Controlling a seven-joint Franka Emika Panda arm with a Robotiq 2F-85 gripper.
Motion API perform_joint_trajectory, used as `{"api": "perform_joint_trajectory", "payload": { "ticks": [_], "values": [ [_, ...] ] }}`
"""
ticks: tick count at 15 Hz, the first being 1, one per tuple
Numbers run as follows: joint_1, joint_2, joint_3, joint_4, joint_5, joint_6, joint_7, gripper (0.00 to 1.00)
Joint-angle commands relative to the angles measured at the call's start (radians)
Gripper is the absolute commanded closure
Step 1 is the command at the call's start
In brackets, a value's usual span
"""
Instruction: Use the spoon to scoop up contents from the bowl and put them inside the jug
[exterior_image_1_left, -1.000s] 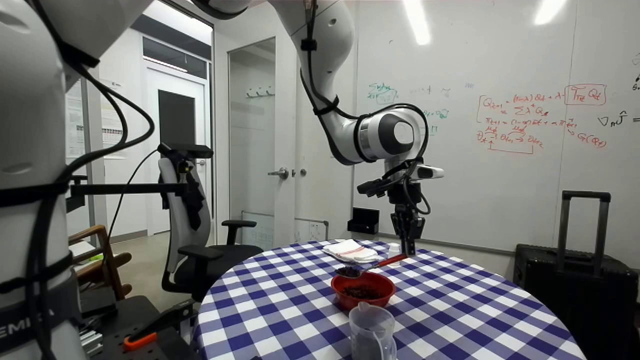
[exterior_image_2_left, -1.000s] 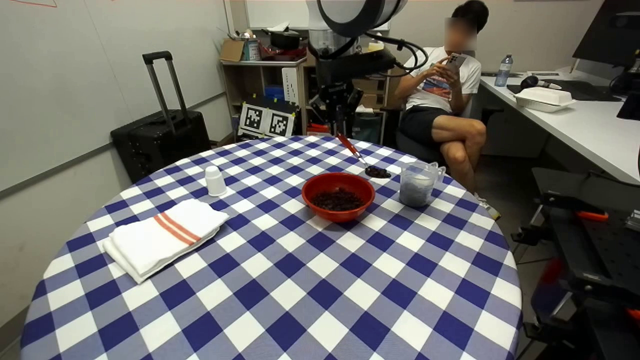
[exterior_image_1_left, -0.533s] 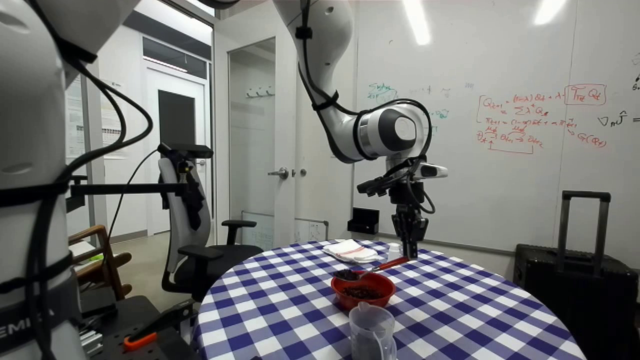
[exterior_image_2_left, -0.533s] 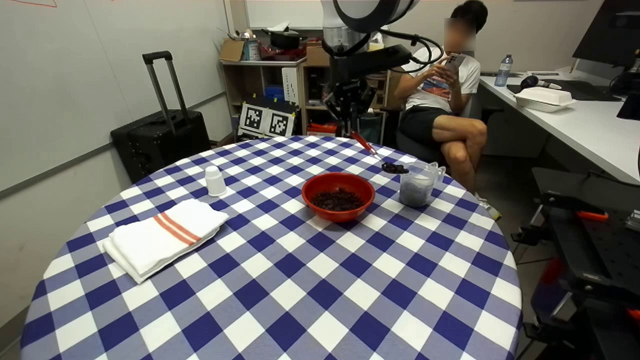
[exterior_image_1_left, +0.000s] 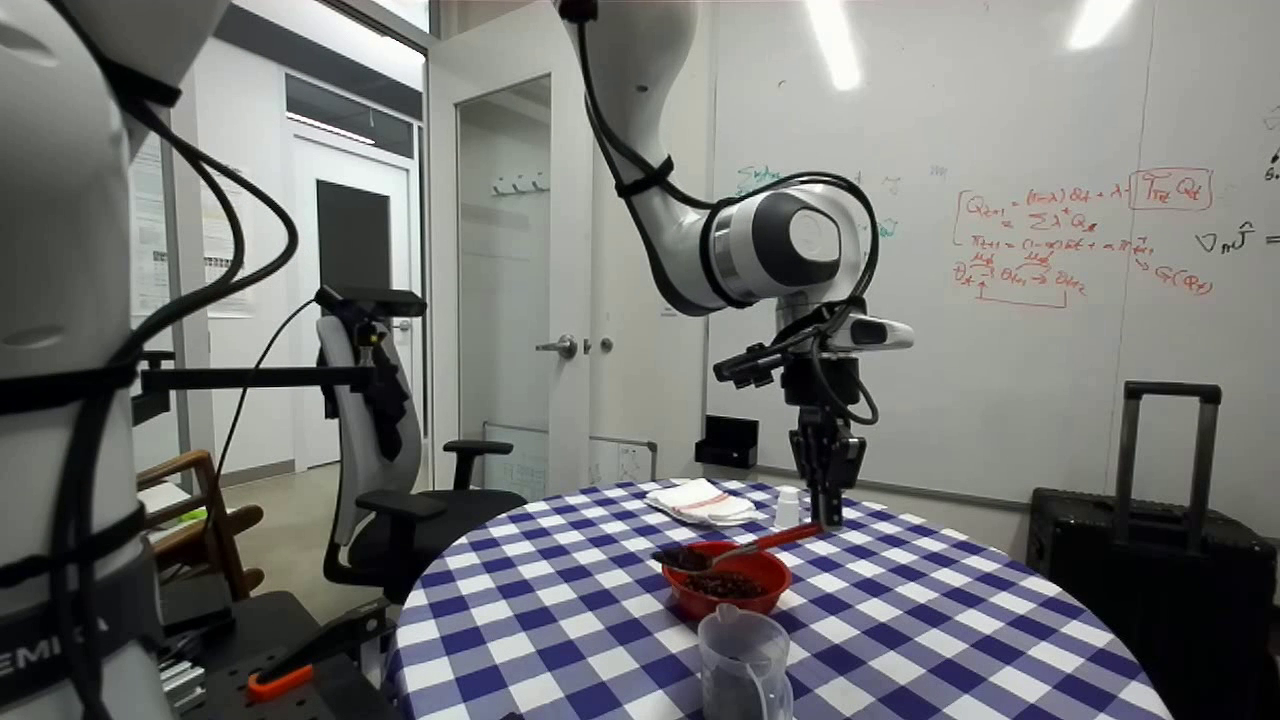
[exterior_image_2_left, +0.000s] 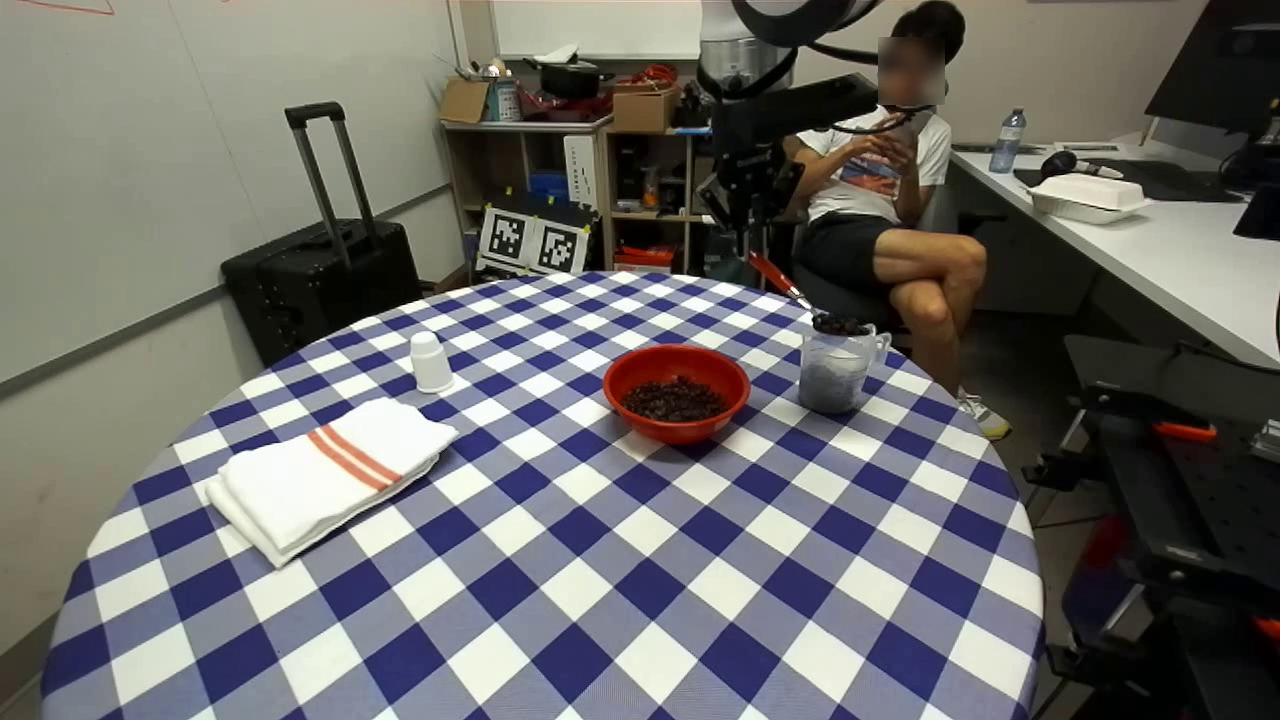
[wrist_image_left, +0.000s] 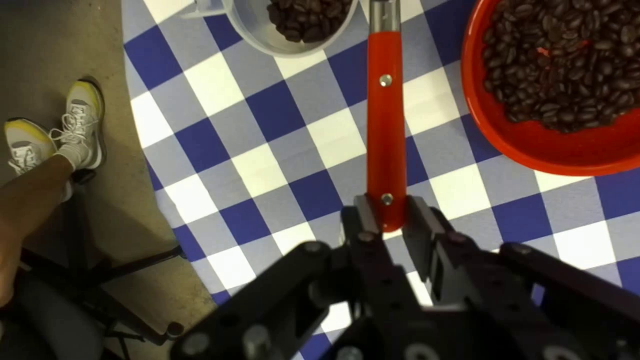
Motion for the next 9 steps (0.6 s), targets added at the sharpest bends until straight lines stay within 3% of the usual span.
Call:
{"api": "perform_joint_trajectory", "payload": {
  "ticks": [1,9],
  "values": [
    [-0.01,-0.065,-0.022,-0.09,-0.018,0.036,0.011,0.95],
    [-0.063,-0.064,-0.048,-0.094,-0.002,0.04,0.002,0.95]
  ]
}}
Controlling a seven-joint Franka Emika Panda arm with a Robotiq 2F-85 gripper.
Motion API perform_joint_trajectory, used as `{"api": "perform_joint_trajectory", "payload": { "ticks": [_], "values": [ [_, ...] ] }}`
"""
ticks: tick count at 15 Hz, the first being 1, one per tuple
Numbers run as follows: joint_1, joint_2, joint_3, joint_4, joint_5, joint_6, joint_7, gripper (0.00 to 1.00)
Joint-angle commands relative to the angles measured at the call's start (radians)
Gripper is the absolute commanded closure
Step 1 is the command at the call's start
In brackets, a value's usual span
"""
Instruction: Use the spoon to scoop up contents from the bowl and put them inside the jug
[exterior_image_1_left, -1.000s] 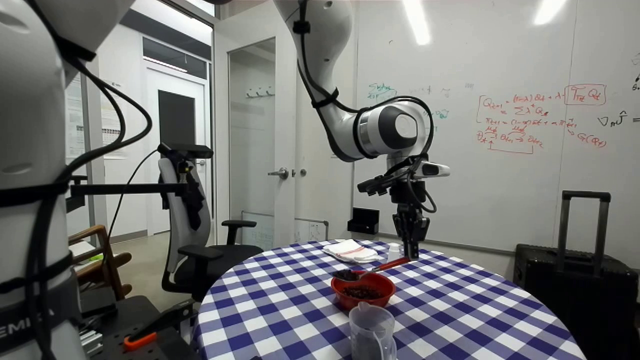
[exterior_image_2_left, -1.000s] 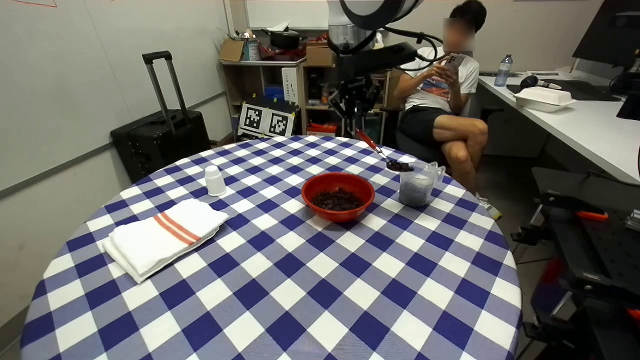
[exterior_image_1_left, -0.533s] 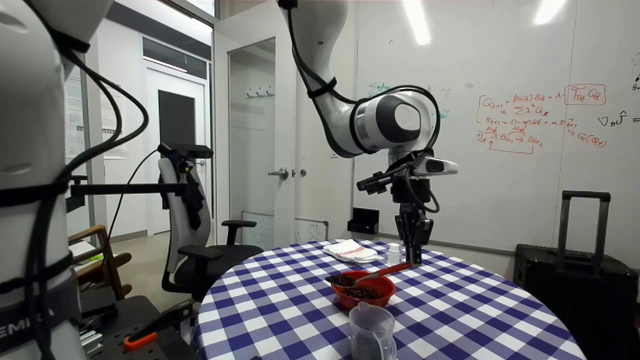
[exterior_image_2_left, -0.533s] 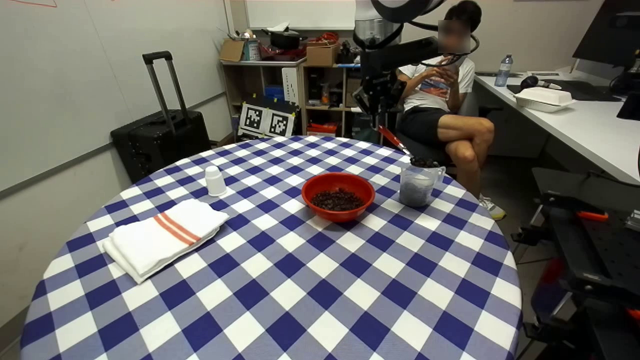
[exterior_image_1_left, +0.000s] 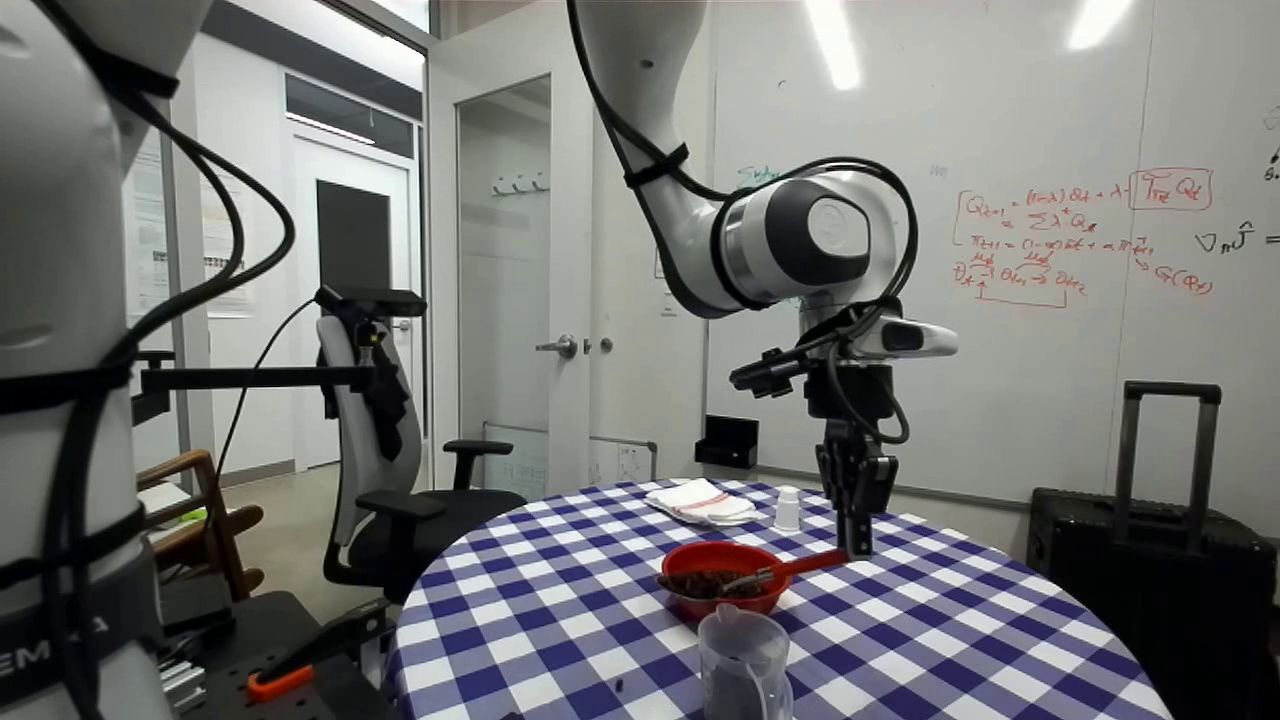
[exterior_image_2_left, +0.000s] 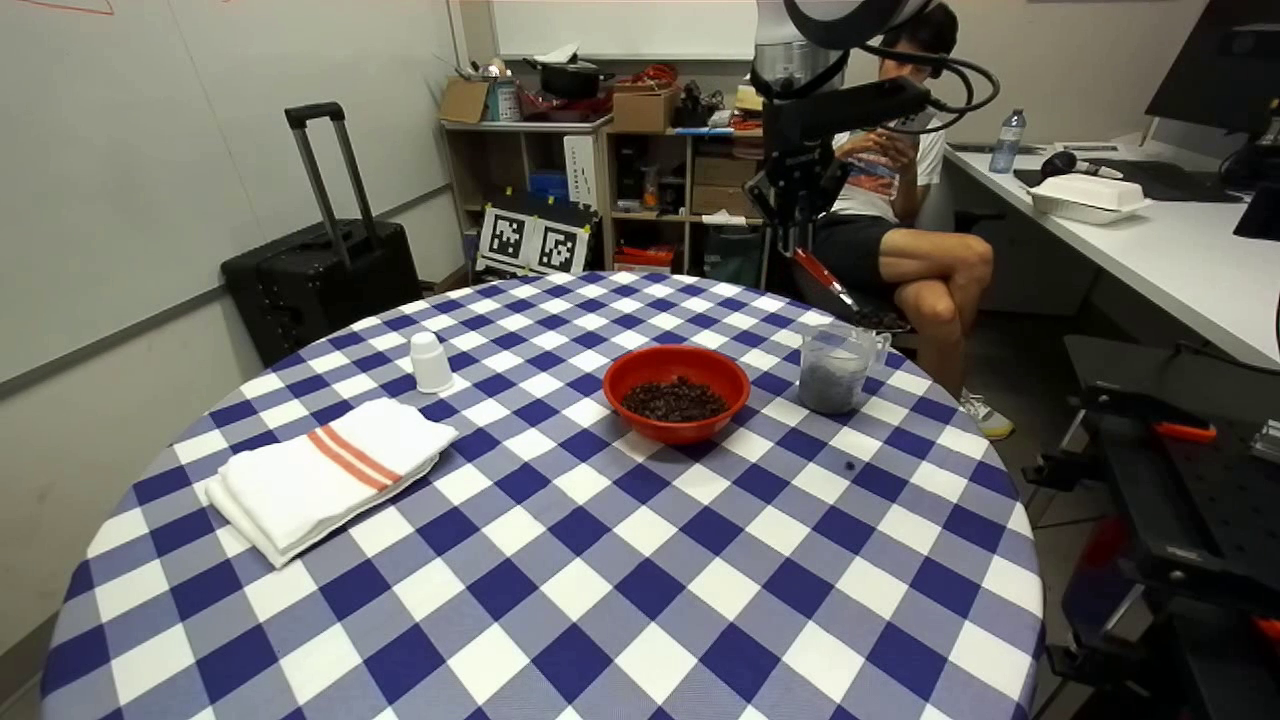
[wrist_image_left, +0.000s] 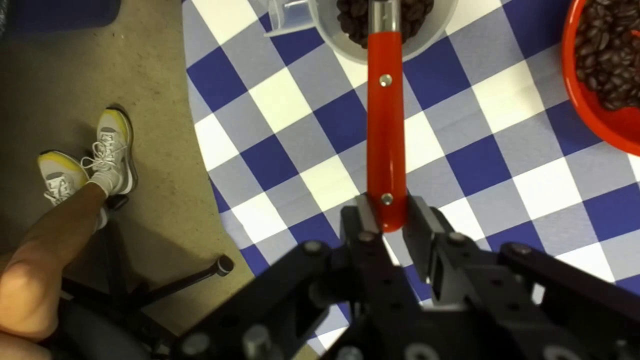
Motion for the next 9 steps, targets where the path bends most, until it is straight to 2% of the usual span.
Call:
{"api": "perform_joint_trajectory", "payload": {
  "ticks": [1,9],
  "values": [
    [-0.017,-0.02,-0.009,-0.006,-0.003,0.005,0.004,0.95],
    [-0.012,-0.011,-0.035,0.018,-0.022,0.022,0.071,0.95]
  ]
}}
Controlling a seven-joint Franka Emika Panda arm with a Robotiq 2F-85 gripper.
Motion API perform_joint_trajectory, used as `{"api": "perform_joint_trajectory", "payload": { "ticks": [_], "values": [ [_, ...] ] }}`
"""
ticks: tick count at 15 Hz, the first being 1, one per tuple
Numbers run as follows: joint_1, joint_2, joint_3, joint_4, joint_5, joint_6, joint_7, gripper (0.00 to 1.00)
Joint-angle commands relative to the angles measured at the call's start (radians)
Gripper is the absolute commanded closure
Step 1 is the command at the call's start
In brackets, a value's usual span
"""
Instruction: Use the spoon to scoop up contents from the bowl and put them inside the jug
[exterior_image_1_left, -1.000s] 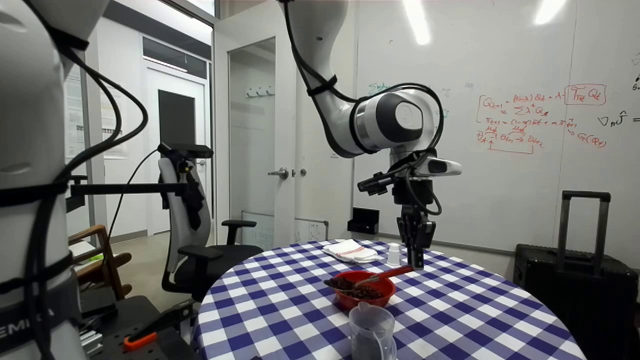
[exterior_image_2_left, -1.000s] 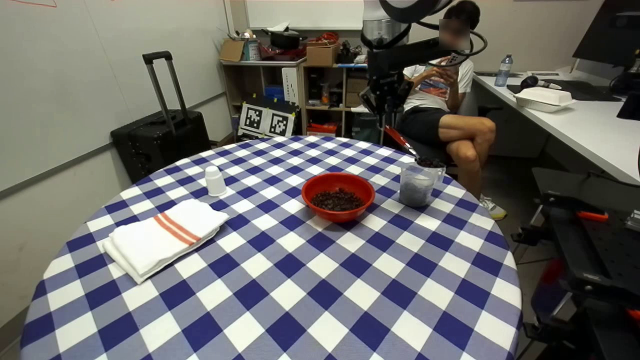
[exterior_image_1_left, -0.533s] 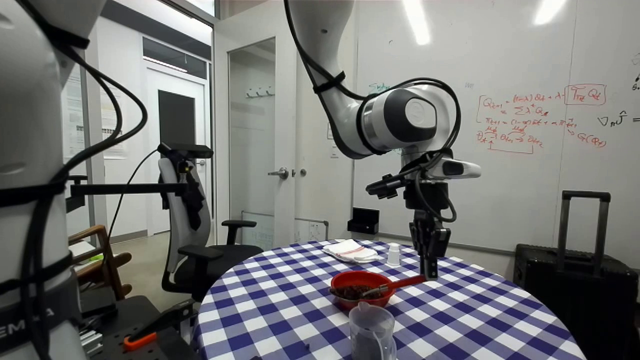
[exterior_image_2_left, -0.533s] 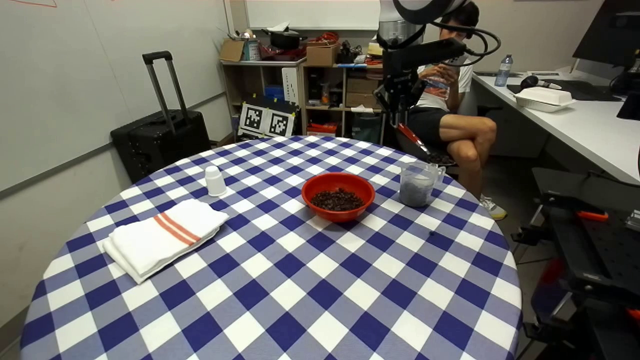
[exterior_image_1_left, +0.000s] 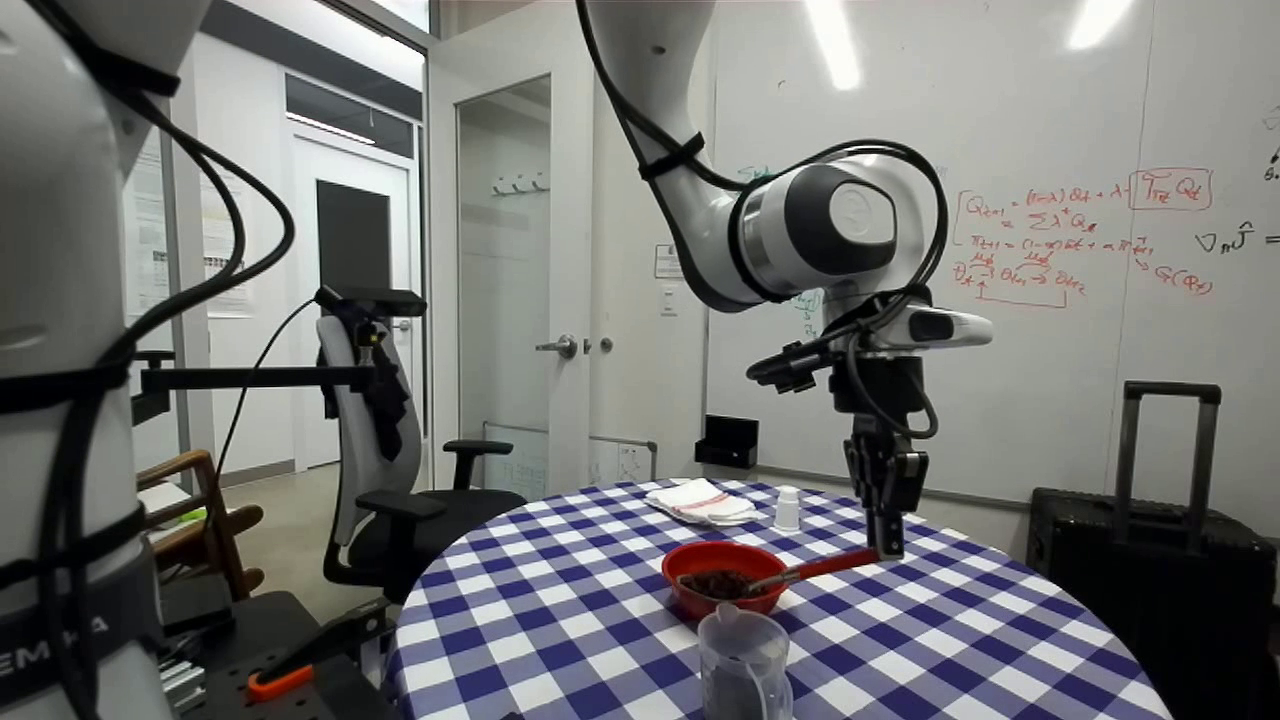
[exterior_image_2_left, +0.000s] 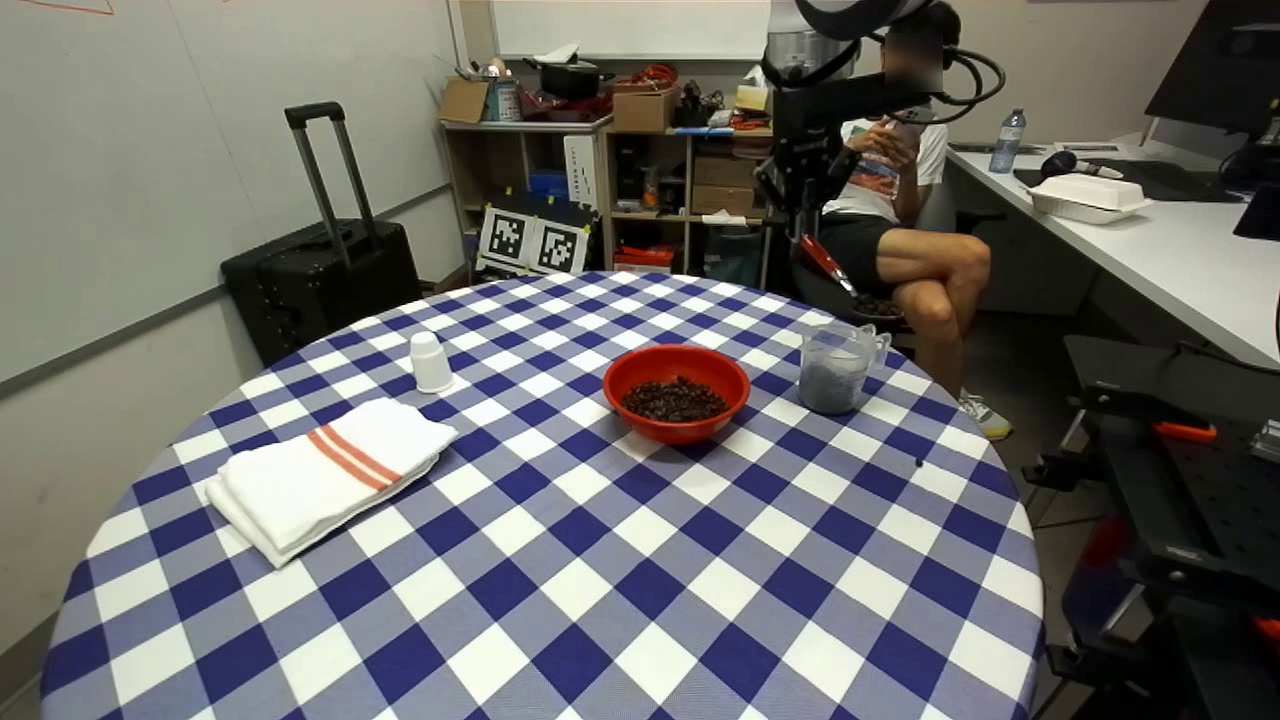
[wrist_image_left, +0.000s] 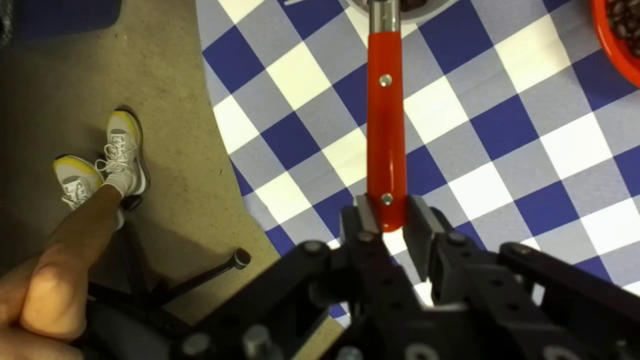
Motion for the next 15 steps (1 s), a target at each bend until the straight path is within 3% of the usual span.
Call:
{"api": "perform_joint_trajectory", "payload": {
  "ticks": [1,15],
  "values": [
    [0.011,-0.004,-0.014,0.008,-0.022,0.021,0.057,0.95],
    [0.027,0.055,-0.048,0.067,-0.141,0.033,0.233,0.95]
  ]
}}
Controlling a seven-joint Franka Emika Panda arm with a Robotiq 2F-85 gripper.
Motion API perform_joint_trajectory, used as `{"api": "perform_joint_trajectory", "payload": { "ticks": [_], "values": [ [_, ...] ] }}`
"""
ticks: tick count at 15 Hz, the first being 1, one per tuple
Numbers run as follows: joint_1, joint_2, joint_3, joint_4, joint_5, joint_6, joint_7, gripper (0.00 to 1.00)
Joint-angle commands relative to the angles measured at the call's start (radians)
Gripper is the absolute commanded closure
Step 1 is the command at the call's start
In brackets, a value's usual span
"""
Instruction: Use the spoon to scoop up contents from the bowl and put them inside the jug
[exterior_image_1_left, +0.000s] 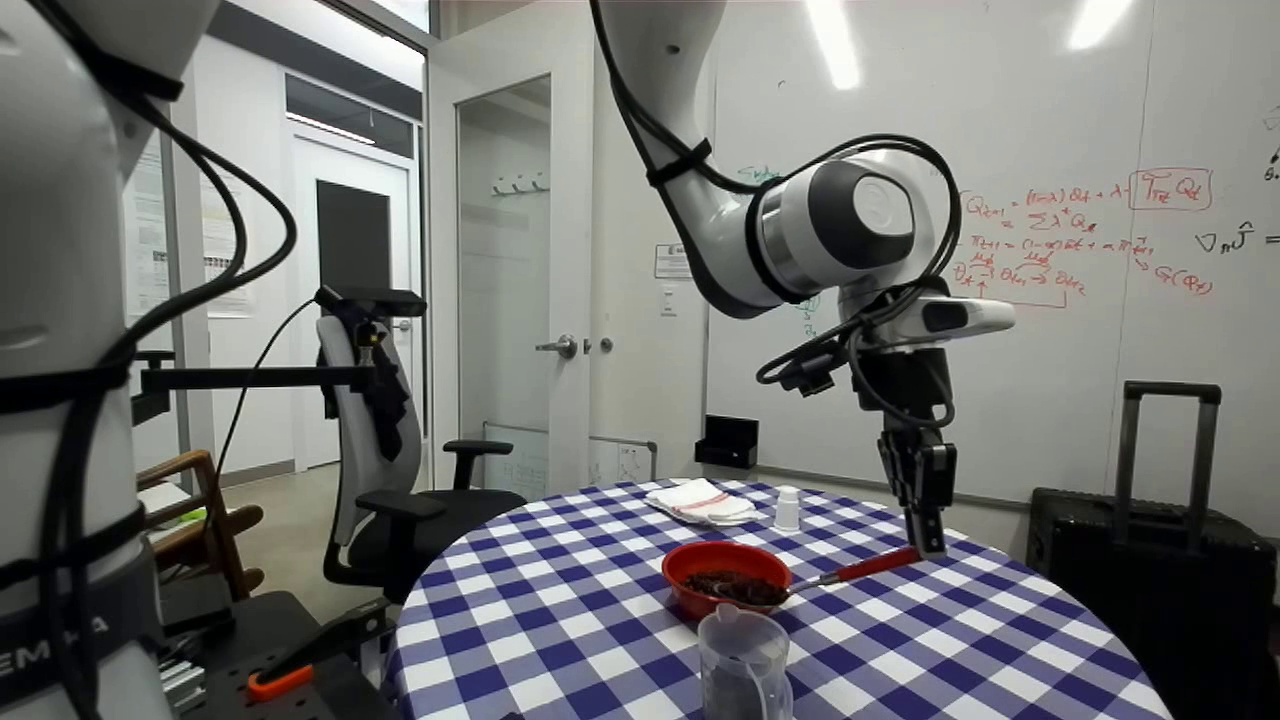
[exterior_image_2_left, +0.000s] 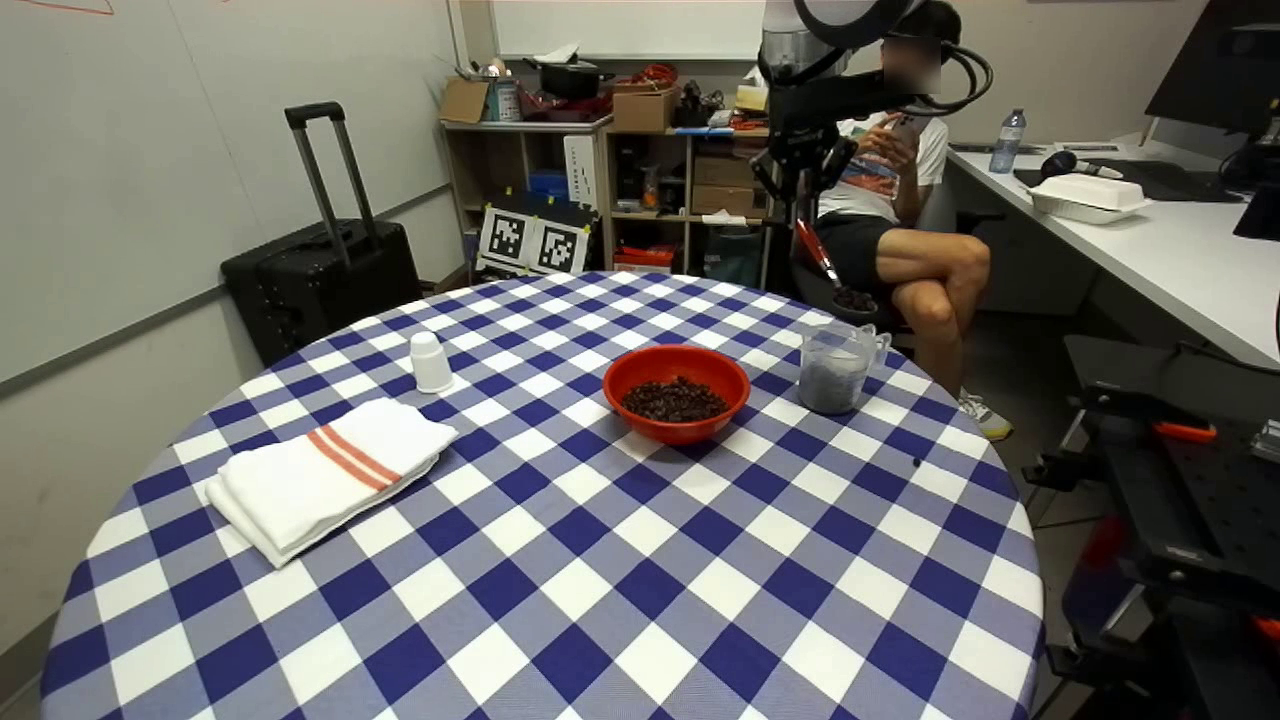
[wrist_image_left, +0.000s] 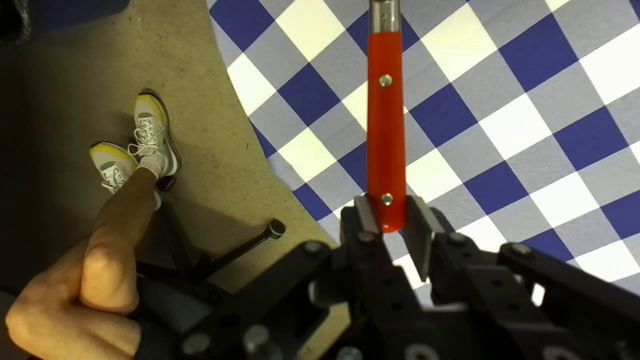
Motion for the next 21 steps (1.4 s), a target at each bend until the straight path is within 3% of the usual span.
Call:
{"api": "perform_joint_trajectory", "payload": {
  "ticks": [1,11,21],
  "values": [
    [0.024,0.033,-0.02,0.03,-0.038,0.01,0.072,0.95],
    [0.066,0.069,-0.033,0.033,-0.092,0.012,0.196,0.95],
    [0.139,0.075,-0.095,0.021,-0.266,-0.026,0.423,0.95]
  ]
}}
